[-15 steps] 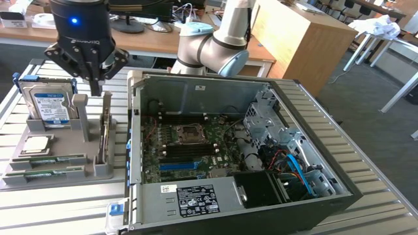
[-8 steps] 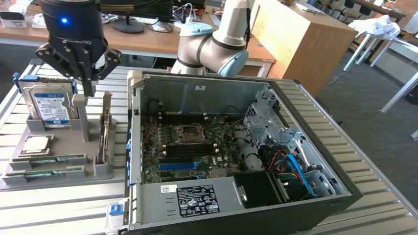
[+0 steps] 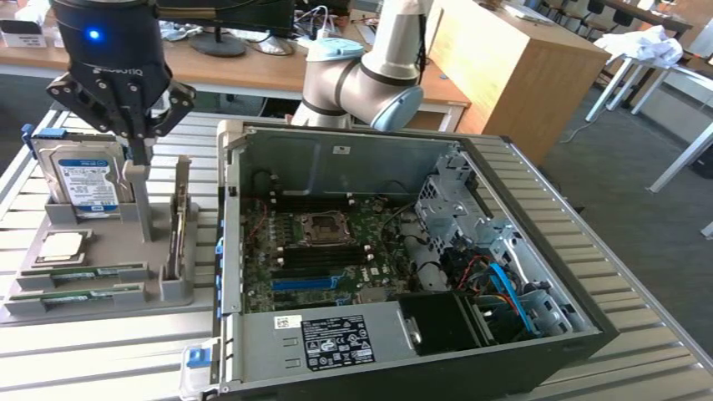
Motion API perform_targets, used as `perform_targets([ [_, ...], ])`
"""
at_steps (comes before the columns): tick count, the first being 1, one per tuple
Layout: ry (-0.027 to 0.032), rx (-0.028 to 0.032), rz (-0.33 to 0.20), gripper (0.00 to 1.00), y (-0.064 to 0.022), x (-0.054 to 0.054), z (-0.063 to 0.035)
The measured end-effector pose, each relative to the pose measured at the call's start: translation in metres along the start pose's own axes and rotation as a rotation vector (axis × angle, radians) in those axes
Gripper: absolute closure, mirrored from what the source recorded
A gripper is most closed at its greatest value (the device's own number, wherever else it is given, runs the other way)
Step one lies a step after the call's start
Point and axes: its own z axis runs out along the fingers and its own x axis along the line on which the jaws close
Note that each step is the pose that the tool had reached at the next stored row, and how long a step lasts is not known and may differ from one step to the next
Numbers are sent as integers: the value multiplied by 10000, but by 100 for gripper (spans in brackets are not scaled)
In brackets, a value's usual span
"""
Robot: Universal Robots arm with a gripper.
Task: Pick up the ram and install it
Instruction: 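Reach for the ram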
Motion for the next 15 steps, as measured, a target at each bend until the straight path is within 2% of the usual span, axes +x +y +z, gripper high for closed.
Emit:
perform_targets([
  [15, 1, 0, 0, 90, -17, 212, 20],
])
